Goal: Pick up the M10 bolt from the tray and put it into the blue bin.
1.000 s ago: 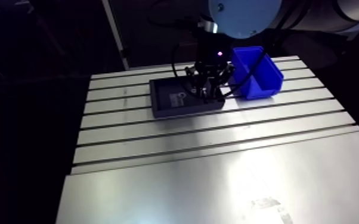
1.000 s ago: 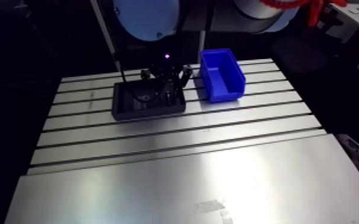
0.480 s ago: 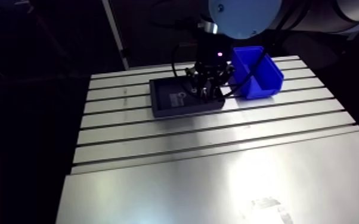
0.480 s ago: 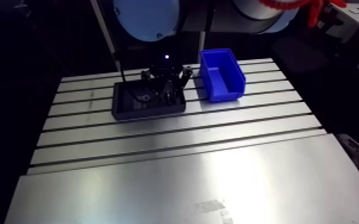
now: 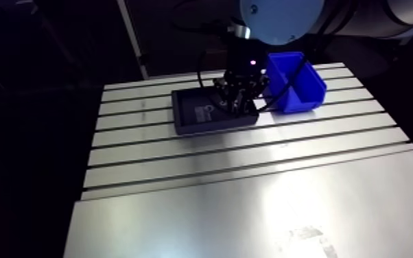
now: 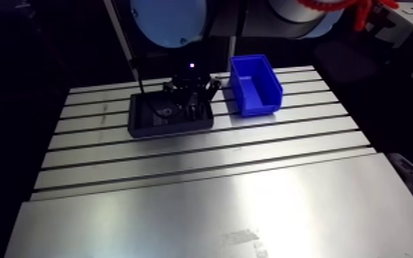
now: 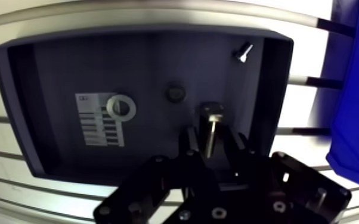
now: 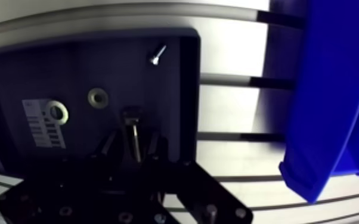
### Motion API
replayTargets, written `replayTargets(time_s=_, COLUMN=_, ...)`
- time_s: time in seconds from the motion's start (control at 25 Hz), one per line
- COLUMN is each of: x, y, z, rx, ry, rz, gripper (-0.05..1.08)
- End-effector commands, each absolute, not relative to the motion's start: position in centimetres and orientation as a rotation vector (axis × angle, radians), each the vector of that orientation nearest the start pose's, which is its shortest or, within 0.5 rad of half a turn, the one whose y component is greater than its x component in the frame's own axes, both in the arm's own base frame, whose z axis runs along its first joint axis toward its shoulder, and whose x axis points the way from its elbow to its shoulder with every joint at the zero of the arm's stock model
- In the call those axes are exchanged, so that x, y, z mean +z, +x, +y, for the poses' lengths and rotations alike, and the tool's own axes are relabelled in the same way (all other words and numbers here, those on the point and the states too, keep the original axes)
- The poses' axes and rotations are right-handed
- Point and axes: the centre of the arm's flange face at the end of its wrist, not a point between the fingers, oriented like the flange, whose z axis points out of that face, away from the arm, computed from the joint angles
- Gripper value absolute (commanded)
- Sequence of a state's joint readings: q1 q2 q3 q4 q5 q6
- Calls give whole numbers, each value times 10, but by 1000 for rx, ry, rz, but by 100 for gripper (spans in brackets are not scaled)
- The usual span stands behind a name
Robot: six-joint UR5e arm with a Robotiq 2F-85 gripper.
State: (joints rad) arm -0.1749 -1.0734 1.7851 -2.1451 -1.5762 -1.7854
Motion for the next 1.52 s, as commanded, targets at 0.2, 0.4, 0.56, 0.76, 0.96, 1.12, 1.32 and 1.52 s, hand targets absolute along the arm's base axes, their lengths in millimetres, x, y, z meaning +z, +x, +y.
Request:
replayTargets(time_s=0.2, x=168, y=-599, z=-28, rx=-31, ry=-57, rz=3008, gripper=69)
replayTargets(time_s=0.4, x=168, y=-599, z=-28, rx=-32, ry=-59, rz=3008, gripper=71)
replayTargets(time_s=0.56, x=168, y=-599, z=-28, rx=-32, ry=-57, rz=3007, gripper=72)
replayTargets(time_s=0.76, x=169, y=-600, z=-28, rx=-31, ry=-57, rz=3010, gripper=75)
replayTargets(time_s=0.96, x=169, y=-600, z=-28, rx=-31, ry=-57, rz=3010, gripper=77)
replayTargets(time_s=1.12, x=169, y=-600, z=-28, rx=-30, ry=-57, rz=3011, gripper=78)
replayTargets(time_s=1.32, x=171, y=-601, z=-28, rx=-29, ry=-57, rz=3016, gripper=84)
replayTargets(time_s=1.52, x=176, y=-602, z=-27, rx=-27, ry=-57, rz=3025, gripper=87)
